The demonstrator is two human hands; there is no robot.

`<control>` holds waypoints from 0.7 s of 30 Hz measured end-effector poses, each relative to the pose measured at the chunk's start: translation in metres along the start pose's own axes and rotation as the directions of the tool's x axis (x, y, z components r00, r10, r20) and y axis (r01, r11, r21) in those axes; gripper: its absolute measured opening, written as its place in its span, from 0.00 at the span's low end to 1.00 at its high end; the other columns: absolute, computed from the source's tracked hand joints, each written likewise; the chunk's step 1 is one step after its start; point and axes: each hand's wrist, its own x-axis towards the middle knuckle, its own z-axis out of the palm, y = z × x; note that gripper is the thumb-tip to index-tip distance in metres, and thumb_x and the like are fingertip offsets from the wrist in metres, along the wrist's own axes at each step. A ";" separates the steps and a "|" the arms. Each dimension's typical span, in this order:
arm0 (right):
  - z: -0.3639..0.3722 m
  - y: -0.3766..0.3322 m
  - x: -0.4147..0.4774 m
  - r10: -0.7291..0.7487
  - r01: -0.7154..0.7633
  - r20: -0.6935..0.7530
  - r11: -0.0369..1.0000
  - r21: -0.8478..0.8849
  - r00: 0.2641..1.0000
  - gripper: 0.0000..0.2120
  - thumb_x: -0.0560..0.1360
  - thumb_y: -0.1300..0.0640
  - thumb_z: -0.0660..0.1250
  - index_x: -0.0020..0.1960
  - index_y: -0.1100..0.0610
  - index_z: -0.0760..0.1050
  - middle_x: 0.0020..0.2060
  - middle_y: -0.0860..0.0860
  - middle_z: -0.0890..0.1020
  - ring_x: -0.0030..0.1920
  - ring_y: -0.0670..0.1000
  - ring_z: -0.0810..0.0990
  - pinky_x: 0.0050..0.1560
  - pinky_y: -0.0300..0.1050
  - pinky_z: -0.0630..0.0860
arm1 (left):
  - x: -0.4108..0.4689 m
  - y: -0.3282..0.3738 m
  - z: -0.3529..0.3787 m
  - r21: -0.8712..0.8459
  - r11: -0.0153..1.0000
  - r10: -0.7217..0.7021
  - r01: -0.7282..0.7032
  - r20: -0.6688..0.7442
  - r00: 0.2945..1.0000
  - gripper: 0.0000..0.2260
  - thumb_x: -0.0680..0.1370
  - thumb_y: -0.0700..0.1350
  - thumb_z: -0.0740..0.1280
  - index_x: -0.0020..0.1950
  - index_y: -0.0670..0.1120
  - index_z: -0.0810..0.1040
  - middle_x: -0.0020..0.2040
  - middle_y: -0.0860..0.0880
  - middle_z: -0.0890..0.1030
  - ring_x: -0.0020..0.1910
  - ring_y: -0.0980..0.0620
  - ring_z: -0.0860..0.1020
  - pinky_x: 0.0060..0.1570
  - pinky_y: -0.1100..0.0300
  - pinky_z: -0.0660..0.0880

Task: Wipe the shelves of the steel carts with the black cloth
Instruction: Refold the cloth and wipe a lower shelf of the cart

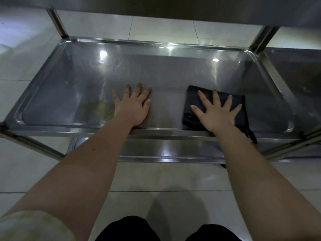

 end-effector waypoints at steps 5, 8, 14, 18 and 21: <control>0.005 -0.086 -0.018 -0.213 0.213 0.000 0.977 -0.030 0.977 0.33 0.73 0.24 0.41 0.75 0.31 0.38 0.79 0.46 0.40 0.75 0.69 0.35 0.66 0.76 0.35 | 0.000 0.001 -0.002 0.004 1.000 -0.005 0.005 0.004 1.000 0.23 0.83 0.59 0.44 0.78 0.64 0.47 0.81 0.56 0.46 0.79 0.45 0.45 0.70 0.30 0.40; 0.005 -0.084 -0.018 -0.282 0.282 0.033 0.959 -0.001 0.959 0.34 0.72 0.23 0.42 0.75 0.30 0.39 0.78 0.44 0.40 0.76 0.65 0.35 0.68 0.73 0.33 | 0.000 0.001 -0.001 -0.013 1.000 -0.010 0.010 0.009 1.000 0.23 0.83 0.60 0.44 0.79 0.64 0.47 0.81 0.56 0.46 0.79 0.45 0.45 0.71 0.31 0.40; -0.005 0.044 -0.003 -0.062 0.061 0.029 0.998 0.025 0.998 0.33 0.72 0.24 0.44 0.75 0.29 0.41 0.79 0.43 0.43 0.77 0.62 0.38 0.71 0.70 0.36 | -0.001 0.003 -0.002 0.002 1.000 0.003 -0.003 0.026 1.000 0.23 0.83 0.60 0.45 0.78 0.64 0.48 0.81 0.56 0.46 0.79 0.45 0.45 0.70 0.30 0.41; -0.006 0.066 -0.001 -0.031 0.031 0.060 1.000 -0.001 0.998 0.34 0.72 0.24 0.42 0.75 0.31 0.39 0.79 0.43 0.41 0.77 0.63 0.37 0.71 0.70 0.36 | -0.001 0.004 -0.008 0.107 0.994 0.010 -0.017 0.071 0.997 0.24 0.83 0.58 0.42 0.79 0.60 0.46 0.81 0.53 0.45 0.79 0.42 0.43 0.69 0.29 0.39; -0.005 0.064 -0.001 -0.058 0.057 0.059 0.998 0.016 0.997 0.34 0.72 0.24 0.41 0.75 0.31 0.38 0.79 0.44 0.40 0.76 0.64 0.36 0.70 0.71 0.35 | 0.003 0.031 -0.014 0.217 0.973 0.069 -0.076 0.039 0.997 0.24 0.84 0.55 0.44 0.80 0.53 0.50 0.81 0.50 0.48 0.79 0.41 0.45 0.71 0.32 0.42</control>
